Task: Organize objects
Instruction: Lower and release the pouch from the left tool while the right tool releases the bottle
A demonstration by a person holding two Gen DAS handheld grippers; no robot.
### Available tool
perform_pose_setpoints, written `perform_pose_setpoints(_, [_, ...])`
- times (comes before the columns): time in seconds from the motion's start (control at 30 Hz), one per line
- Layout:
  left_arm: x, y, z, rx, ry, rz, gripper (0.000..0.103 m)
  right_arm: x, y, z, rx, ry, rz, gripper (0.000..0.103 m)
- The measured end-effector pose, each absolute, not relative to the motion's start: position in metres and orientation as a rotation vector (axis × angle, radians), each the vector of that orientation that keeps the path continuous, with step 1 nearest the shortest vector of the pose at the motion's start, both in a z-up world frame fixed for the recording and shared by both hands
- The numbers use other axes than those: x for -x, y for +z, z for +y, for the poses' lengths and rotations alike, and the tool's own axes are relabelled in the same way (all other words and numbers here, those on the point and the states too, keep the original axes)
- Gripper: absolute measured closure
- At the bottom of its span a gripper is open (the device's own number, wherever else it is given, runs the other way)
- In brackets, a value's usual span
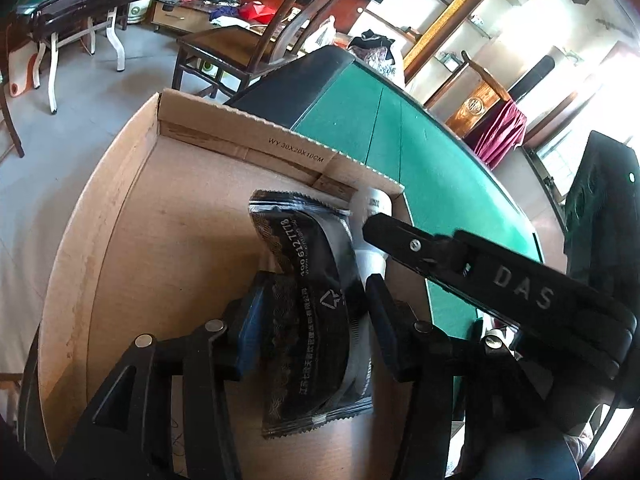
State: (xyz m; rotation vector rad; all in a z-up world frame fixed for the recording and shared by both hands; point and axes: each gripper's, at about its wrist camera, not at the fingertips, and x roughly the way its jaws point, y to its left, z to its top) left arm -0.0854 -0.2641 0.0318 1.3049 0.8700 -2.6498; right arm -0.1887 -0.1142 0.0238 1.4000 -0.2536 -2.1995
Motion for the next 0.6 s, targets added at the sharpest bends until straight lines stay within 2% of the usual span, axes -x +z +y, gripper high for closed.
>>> perform_pose_setpoints(0.27, [0.077,0.046,-0.266,-1.222,-2.705,0.893,0.054,0.146,0.054,-0.065,-1.270,-2.167,-0.322,0.069])
perform_pose_setpoints(0.4, [0.074,0.056,-0.255,-1.195,-2.765,0.836,0.054,0.107,0.075,-0.018,-1.150,-2.180,-0.358,0.069])
perform_pose_setpoints(0.47, [0.073,0.061,-0.248,-1.201,-2.800,0.810,0.054,0.088,0.082,0.016,-1.088,-2.224,-0.373,0.065])
perform_pose_setpoints(0.53, [0.071,0.066,-0.241,-1.202,-2.840,0.758,0.054,0.073,0.085,0.047,-1.054,-2.269,-0.380,0.054])
perform_pose_setpoints(0.6, [0.070,0.073,-0.227,-1.223,-2.908,0.676,0.054,0.057,0.082,0.076,-1.022,-2.315,-0.392,0.052])
